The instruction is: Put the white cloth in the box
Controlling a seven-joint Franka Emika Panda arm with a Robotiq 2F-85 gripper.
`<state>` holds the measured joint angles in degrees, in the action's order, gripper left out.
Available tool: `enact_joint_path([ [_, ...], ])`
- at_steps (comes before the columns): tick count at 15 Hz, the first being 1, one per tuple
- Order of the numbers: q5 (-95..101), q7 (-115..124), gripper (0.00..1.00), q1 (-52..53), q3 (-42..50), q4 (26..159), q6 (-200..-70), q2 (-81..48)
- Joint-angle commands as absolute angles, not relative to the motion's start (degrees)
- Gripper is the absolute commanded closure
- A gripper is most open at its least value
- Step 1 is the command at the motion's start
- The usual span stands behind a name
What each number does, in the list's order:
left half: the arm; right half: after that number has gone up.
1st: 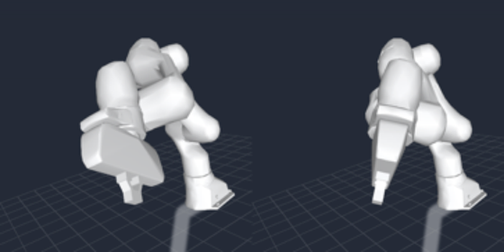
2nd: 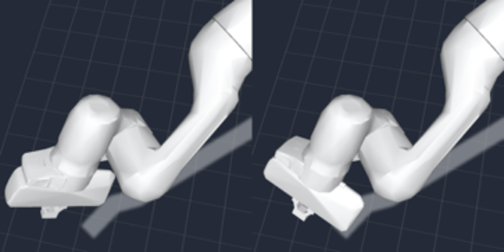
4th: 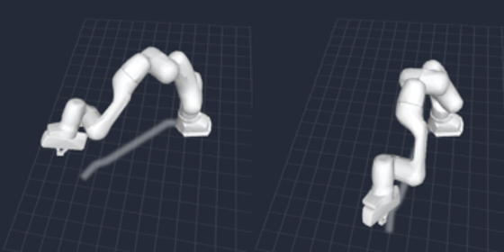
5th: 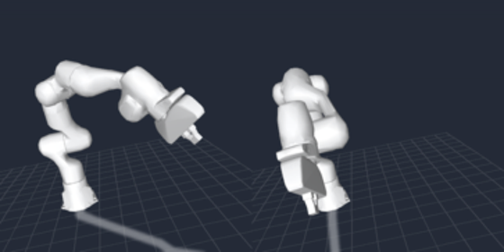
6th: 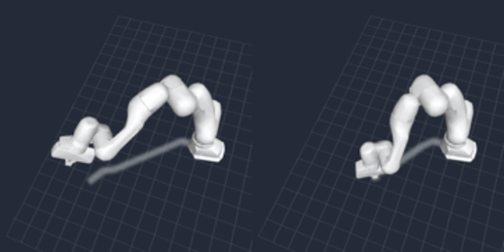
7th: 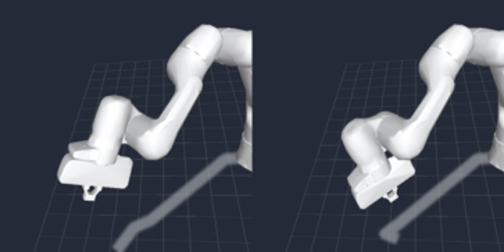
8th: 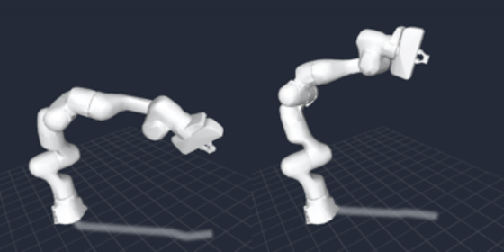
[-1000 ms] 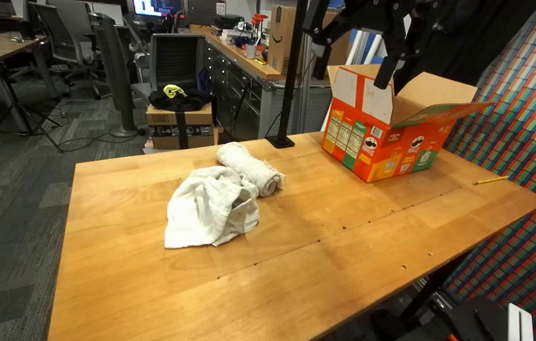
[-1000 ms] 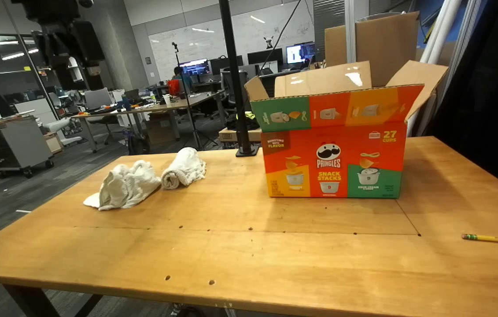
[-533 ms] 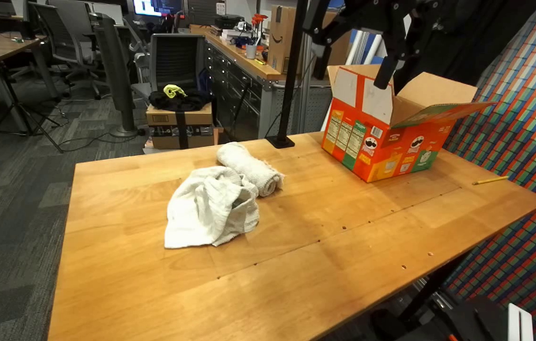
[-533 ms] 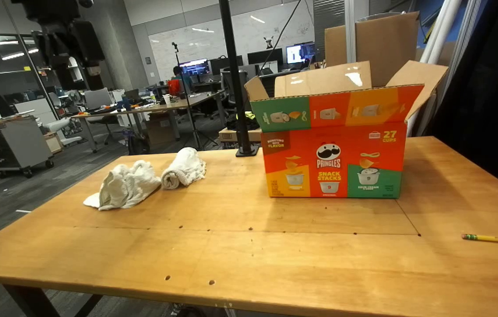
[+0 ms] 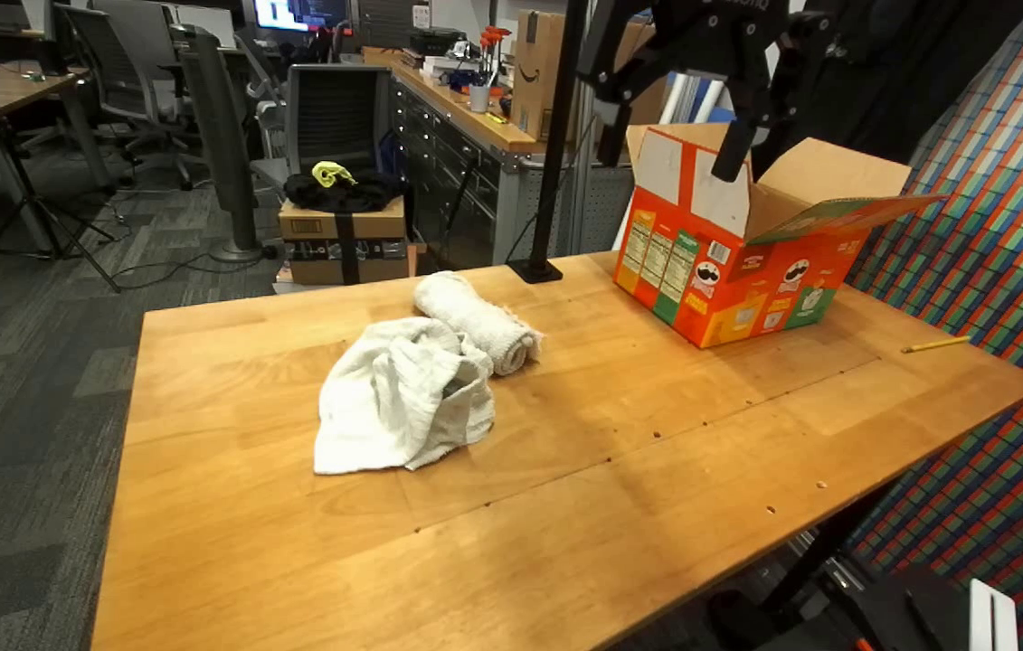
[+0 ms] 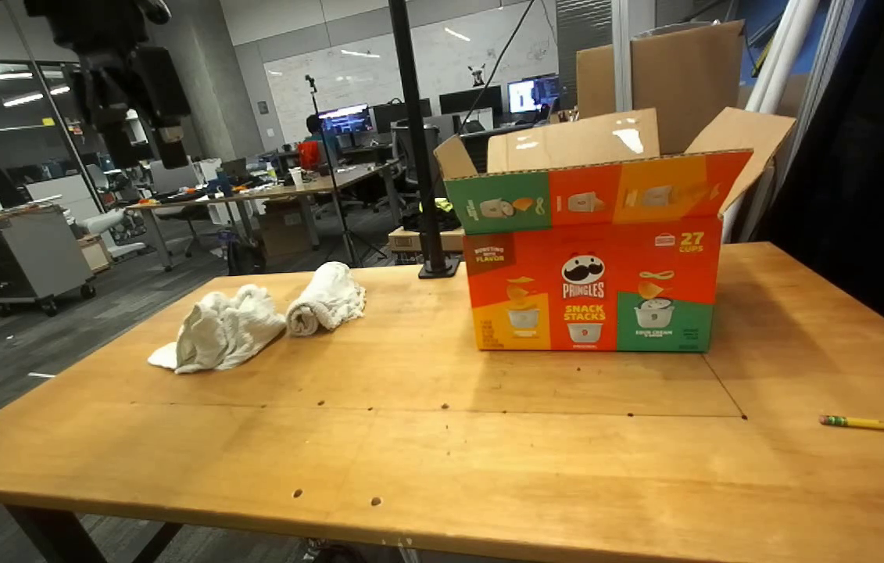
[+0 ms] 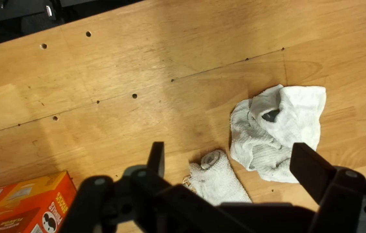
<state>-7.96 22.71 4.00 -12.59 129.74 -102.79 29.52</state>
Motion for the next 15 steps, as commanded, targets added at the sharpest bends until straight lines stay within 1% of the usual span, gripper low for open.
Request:
enact_joint_path([
  [1, -6.00, 19.93, 0.00, 4.84, -13.08, 127.77, -103.45, 27.00],
  [4, -3.68, 15.99, 0.00, 5.81, -13.98, 126.13, -105.28, 23.38],
  [10, 0.88, 7.94, 0.00, 9.03, -15.35, 120.65, -112.99, 12.99],
  [15, -0.17, 1.87, 0.00, 11.98, -15.48, 115.76, -117.88, 4.96],
])
